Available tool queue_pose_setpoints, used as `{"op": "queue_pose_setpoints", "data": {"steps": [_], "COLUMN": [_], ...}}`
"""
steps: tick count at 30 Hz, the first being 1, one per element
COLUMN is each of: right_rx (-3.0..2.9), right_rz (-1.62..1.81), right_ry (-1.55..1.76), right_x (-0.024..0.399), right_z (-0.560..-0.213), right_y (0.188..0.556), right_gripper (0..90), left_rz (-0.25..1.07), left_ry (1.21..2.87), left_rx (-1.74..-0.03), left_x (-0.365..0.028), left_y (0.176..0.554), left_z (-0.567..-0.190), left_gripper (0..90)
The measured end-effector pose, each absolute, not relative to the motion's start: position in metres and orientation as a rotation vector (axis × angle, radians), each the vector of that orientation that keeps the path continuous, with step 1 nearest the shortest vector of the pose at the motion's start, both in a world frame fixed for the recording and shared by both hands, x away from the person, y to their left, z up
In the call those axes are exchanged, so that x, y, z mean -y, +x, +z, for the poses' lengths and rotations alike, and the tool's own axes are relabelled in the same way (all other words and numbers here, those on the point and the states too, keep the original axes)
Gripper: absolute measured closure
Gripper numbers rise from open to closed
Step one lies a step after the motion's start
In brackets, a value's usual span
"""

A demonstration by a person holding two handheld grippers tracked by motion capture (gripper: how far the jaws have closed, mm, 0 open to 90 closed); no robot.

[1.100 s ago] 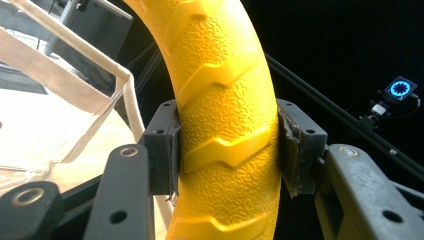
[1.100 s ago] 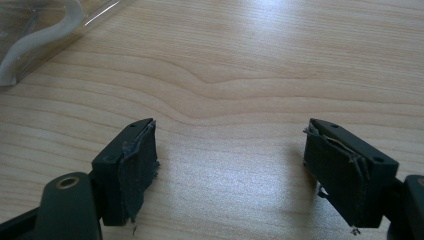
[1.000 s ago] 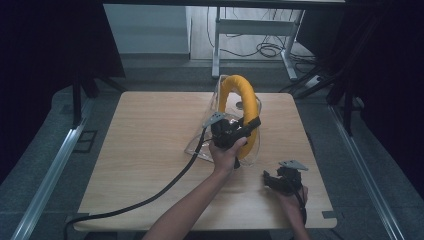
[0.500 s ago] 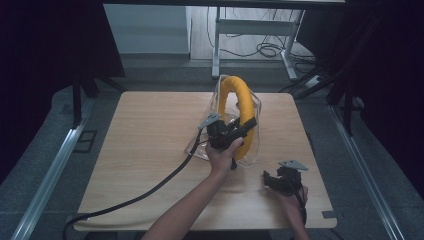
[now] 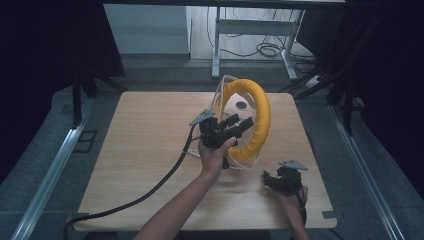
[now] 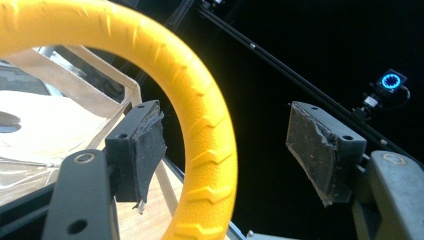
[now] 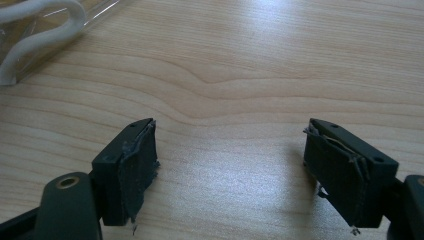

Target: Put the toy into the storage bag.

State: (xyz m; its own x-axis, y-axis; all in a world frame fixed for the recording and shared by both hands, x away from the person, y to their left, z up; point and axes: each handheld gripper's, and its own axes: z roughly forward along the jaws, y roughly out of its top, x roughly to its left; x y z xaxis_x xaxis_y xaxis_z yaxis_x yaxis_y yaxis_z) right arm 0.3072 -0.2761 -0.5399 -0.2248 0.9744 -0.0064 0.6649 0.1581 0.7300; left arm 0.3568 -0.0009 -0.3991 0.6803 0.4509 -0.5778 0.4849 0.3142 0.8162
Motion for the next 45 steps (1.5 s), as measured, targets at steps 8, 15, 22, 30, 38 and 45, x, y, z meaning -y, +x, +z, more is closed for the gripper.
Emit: {"op": "queue_pose_setpoints", "data": {"steps": [8, 15, 22, 30, 38, 45], "right_rx": [-1.955, -1.955, -1.953, -1.951, -1.951, -1.95], "right_rz": [0.843, 0.841, 0.844, 0.844, 0.843, 0.843], "right_ry": [1.555, 1.554, 1.557, 1.56, 1.558, 1.559], "right_x": [0.276, 0.276, 0.276, 0.275, 0.275, 0.275], "right_z": [-0.54, -0.54, -0.54, -0.54, -0.54, -0.54], "right_y": [0.307, 0.307, 0.307, 0.307, 0.307, 0.307], "right_gripper": [21.2, 21.2, 21.2, 21.0, 21.0, 21.0], "left_rz": [0.015, 0.024, 0.046, 0.1, 0.103, 0.147], "left_ry": [1.33, 1.356, 1.388, 1.441, 1.453, 1.467], "left_rx": [-0.907, -0.916, -0.939, -0.953, -1.004, -1.039], "left_x": [-0.034, -0.064, -0.09, -0.115, -0.133, -0.14], "left_y": [0.354, 0.349, 0.342, 0.332, 0.327, 0.326], "left_z": [-0.401, -0.408, -0.421, -0.435, -0.451, -0.462], "left_gripper": [31.9, 32.3, 31.6, 31.8, 32.2, 32.9]}}
